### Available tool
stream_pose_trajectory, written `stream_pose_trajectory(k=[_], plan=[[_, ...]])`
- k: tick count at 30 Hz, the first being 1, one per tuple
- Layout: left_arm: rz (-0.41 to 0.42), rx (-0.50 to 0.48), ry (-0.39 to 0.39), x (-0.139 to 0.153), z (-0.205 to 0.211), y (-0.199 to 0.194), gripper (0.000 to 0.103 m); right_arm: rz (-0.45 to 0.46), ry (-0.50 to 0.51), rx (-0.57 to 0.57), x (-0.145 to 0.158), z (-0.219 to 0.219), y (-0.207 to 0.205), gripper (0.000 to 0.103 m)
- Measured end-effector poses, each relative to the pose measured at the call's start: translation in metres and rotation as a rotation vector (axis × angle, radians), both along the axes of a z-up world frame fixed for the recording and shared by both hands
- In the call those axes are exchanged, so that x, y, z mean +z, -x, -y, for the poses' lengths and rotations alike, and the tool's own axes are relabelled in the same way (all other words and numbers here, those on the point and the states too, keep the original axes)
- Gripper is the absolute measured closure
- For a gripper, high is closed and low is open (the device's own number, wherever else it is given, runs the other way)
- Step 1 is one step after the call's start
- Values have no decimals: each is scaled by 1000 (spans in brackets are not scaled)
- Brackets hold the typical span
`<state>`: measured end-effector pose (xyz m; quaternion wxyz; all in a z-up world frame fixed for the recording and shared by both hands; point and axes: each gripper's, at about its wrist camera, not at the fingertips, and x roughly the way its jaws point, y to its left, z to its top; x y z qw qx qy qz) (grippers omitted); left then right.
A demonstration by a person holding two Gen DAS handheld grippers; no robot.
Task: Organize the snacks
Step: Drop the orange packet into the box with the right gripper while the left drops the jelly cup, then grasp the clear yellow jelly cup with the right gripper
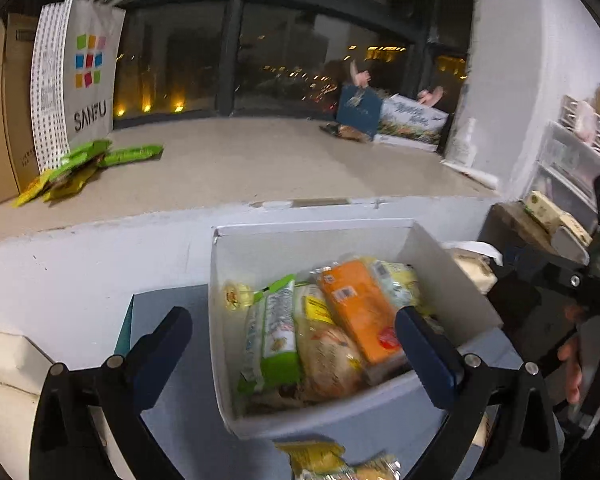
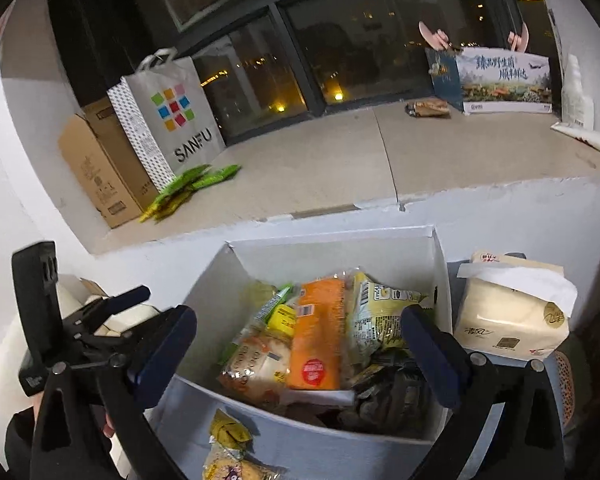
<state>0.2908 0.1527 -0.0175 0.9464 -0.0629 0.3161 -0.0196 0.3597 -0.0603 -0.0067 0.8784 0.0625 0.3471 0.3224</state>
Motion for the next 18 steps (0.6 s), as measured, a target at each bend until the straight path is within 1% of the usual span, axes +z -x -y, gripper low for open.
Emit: stream_pose_trajectory(k=[2,6,9,11,12,15,17,18], plan=[[32,-14,-12,8,7,24,0,16,-19,28,6,7,15,0],[98,-30,-12,19,19,70,0,73,-28,75,13,22,50,0],[129,-23,8,17,25,104,0,117,-29,111,13,36,81,0],[147,-23,35,13,29,126,0,144,-35,130,11,46,103,0],[155,-18,52,10,31,141,0,148,-43,153,7,53,115,0],[183,-13,61,2,39,172,0,132,-71,171,-7,72,139,0],[179,-14,70,-7,46,190,0,117,-76,177,-16,83,152,0],[176,-11,84,-10,46,196,0,105,-62,177,-24,88,160,0]])
